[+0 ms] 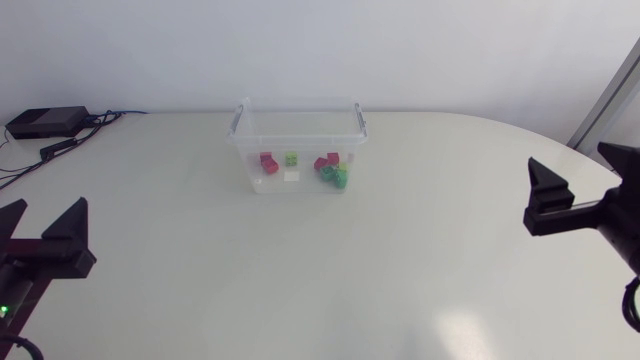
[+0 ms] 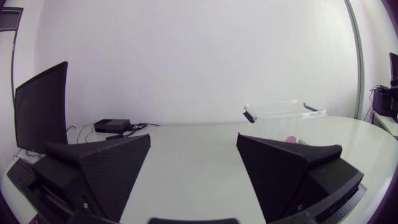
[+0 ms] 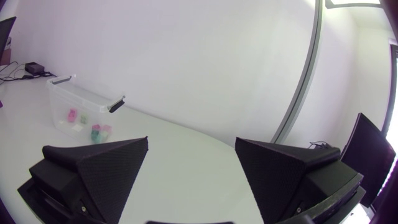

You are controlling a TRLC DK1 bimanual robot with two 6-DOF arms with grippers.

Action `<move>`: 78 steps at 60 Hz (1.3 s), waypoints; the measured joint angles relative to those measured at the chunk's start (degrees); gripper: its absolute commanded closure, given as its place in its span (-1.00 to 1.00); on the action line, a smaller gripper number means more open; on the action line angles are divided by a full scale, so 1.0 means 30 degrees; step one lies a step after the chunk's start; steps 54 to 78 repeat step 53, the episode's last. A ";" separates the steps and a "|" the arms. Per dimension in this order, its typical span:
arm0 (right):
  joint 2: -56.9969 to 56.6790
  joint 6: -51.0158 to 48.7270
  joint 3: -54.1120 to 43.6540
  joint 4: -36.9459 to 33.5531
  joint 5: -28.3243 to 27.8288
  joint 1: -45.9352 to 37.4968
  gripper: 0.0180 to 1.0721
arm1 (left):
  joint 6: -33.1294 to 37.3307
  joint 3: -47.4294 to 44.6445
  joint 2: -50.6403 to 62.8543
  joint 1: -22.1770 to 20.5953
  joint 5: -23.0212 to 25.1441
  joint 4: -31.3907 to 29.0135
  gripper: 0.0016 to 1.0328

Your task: Place the duplo bricks in the container

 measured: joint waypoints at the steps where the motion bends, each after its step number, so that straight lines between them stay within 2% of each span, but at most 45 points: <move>1: -0.0182 0.0095 -0.0153 0.0000 -0.0073 -0.0080 -0.93 | -0.0007 -0.0080 -0.0022 -0.0015 0.0007 0.0015 -0.86; 46: -0.7577 0.4845 -0.7541 0.0991 -0.5282 -0.3840 -0.93 | -0.1173 -0.3388 -0.0911 -0.1399 0.0801 0.2178 -0.86; 78: -0.7956 0.5195 -0.7963 0.1005 -0.5493 -0.4051 -0.93 | -0.1180 -0.3555 -0.0991 -0.1472 0.0860 0.2288 -0.86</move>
